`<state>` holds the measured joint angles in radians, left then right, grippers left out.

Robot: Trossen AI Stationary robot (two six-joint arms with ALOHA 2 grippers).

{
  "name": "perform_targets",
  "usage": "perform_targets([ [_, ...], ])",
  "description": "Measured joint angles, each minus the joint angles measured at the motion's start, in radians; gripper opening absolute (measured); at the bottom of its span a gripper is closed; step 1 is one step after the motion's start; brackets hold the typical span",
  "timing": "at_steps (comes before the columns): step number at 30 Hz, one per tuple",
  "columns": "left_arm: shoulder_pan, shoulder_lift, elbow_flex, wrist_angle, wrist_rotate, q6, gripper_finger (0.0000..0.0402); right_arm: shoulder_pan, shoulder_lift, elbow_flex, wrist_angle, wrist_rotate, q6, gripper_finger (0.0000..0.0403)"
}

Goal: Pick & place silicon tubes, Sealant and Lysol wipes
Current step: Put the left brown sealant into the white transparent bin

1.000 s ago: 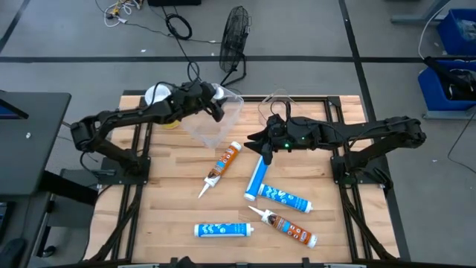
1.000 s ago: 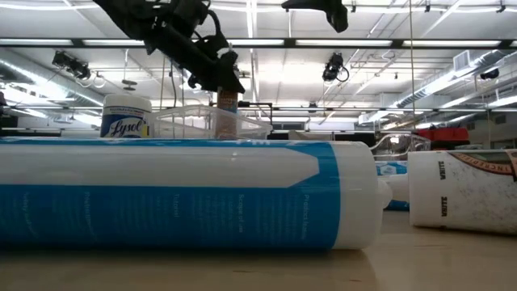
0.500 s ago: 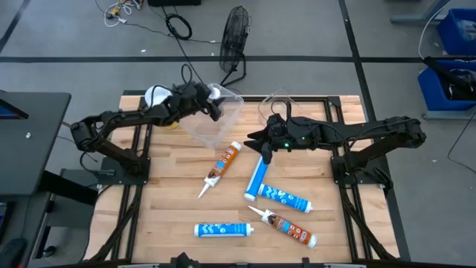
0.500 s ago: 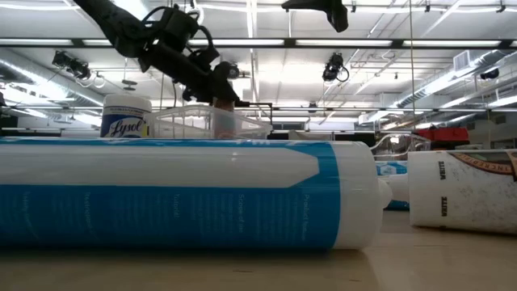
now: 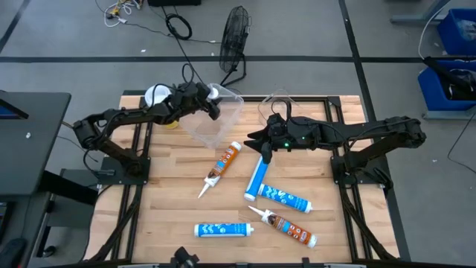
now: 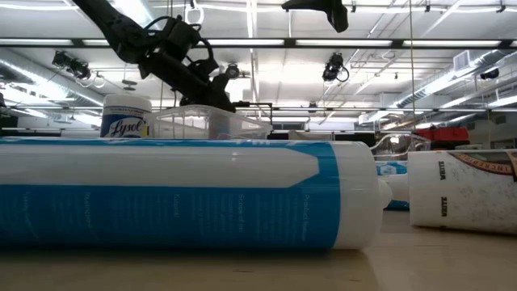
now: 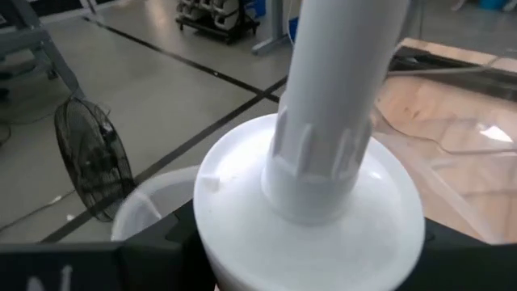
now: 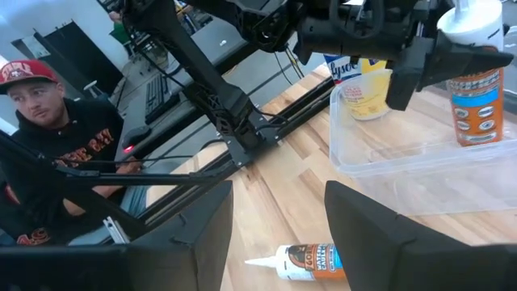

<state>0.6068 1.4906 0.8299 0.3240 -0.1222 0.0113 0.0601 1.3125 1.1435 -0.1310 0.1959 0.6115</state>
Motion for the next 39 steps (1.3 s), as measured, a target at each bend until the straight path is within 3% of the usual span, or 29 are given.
perform_targets([
  [27, -0.002, 0.035, 0.002, 0.005, 0.013, 0.002, 0.0241, 0.000, -0.001, 0.000, 0.003, -0.001, 0.008, 0.0201],
  [39, -0.002, 0.035, 0.001, -0.002, 0.012, 0.003, 0.0302, 0.000, -0.001, 0.000, 0.002, -0.002, 0.006, 0.0201],
])
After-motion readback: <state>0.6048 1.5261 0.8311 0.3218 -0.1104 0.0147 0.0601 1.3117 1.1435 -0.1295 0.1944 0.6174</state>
